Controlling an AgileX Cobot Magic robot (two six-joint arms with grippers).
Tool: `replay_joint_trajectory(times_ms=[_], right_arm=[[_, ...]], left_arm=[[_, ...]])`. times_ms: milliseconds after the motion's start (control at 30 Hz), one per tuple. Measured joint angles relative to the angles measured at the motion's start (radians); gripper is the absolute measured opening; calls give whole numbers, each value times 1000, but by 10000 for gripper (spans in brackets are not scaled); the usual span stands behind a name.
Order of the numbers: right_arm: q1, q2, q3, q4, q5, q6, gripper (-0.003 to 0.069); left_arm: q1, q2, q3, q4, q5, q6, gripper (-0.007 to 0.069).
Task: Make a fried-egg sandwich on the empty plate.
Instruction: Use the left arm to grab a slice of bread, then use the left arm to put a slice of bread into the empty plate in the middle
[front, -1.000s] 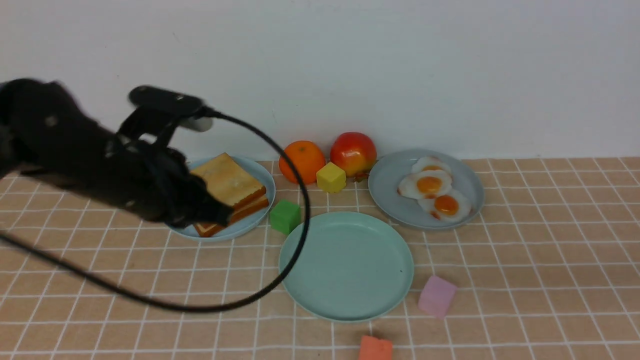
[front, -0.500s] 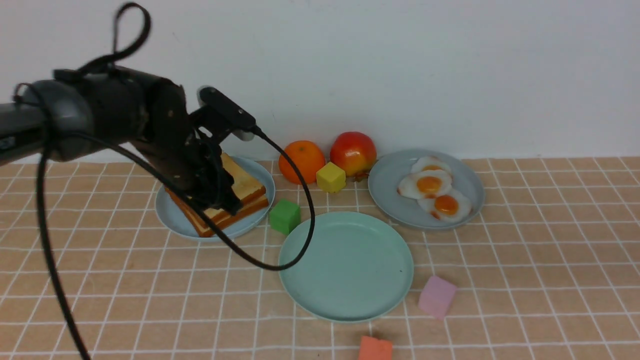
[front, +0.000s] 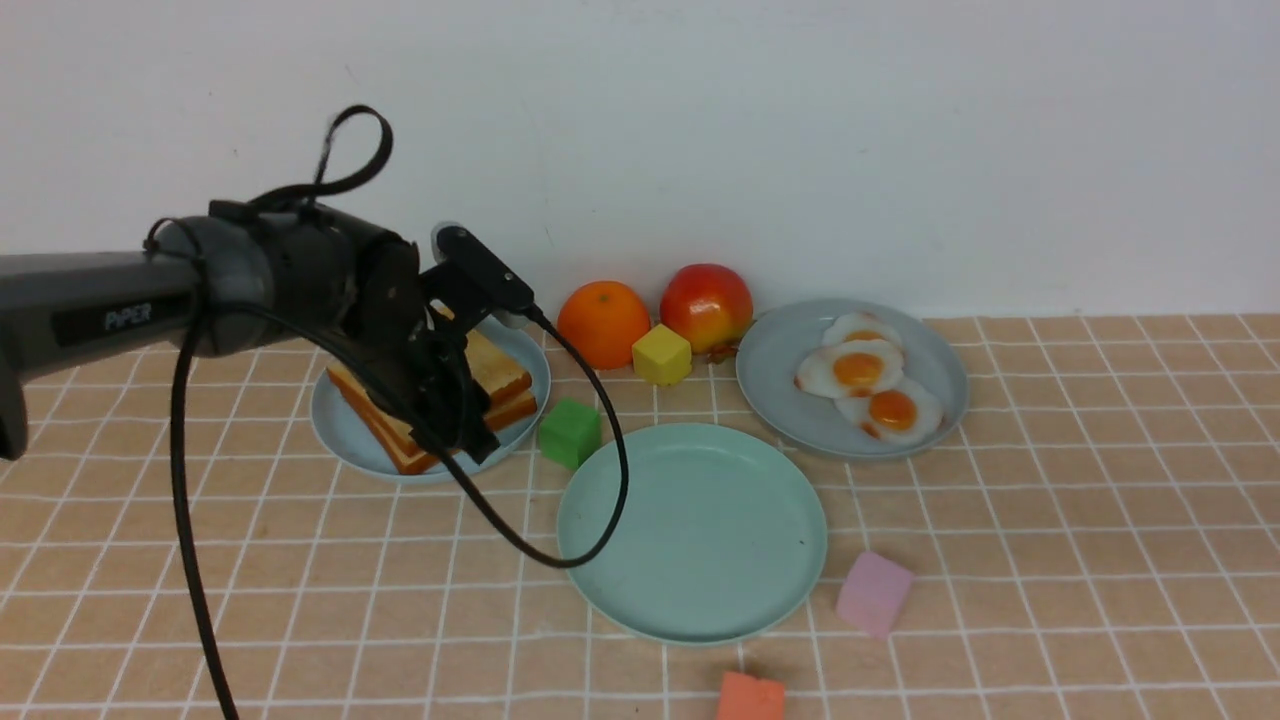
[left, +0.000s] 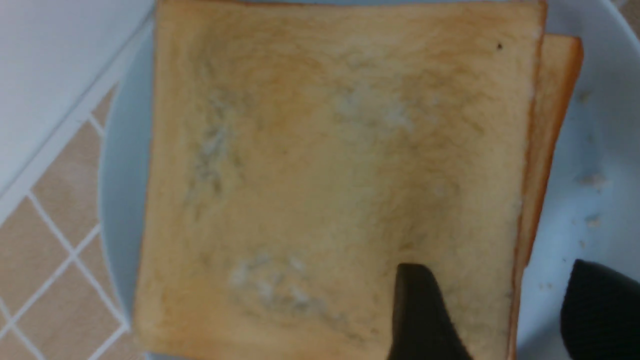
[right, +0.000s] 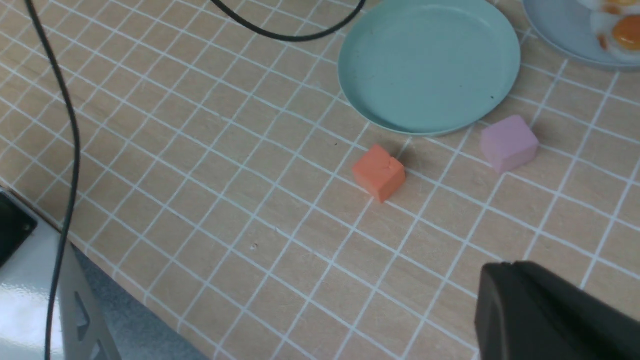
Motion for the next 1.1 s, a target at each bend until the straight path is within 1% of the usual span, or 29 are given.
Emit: replay_joint_trajectory(times_ms=[100, 200, 233, 267, 467, 500, 533, 567, 800, 900, 1000, 1100], right_arm=[[0, 0, 0, 9, -1, 0, 25], [0, 0, 0, 11, -1, 0, 31], [0, 0, 0, 12, -1, 0, 31], [0, 0, 0, 13, -1, 0, 33], [0, 0, 0, 23, -1, 0, 41], [0, 0, 0, 24, -1, 0, 41], [0, 0, 0, 28, -1, 0, 43], [0, 0, 0, 28, -1, 0, 43], [0, 0, 0, 28, -1, 0, 50], [0, 0, 0, 28, -1, 0, 52], [0, 0, 0, 22, -1, 0, 55], [0, 0, 0, -1, -1, 0, 57]], left_arm=[[0, 11, -3, 9, -4, -1, 324], [1, 12, -7, 18, -7, -1, 251], [1, 12, -7, 18, -6, -1, 251], [1, 12, -7, 18, -7, -1, 204], [1, 12, -7, 17, -4, -2, 77], [1, 12, -7, 17, -4, -2, 77], [1, 12, -7, 17, -4, -2, 45], [1, 12, -7, 17, -3, -2, 34], [-1, -4, -7, 15, 14, -11, 31], [-14, -55, -7, 14, 35, -59, 29], [-48, -121, -7, 14, 69, -111, 24], [-124, -185, -7, 14, 111, -158, 14]])
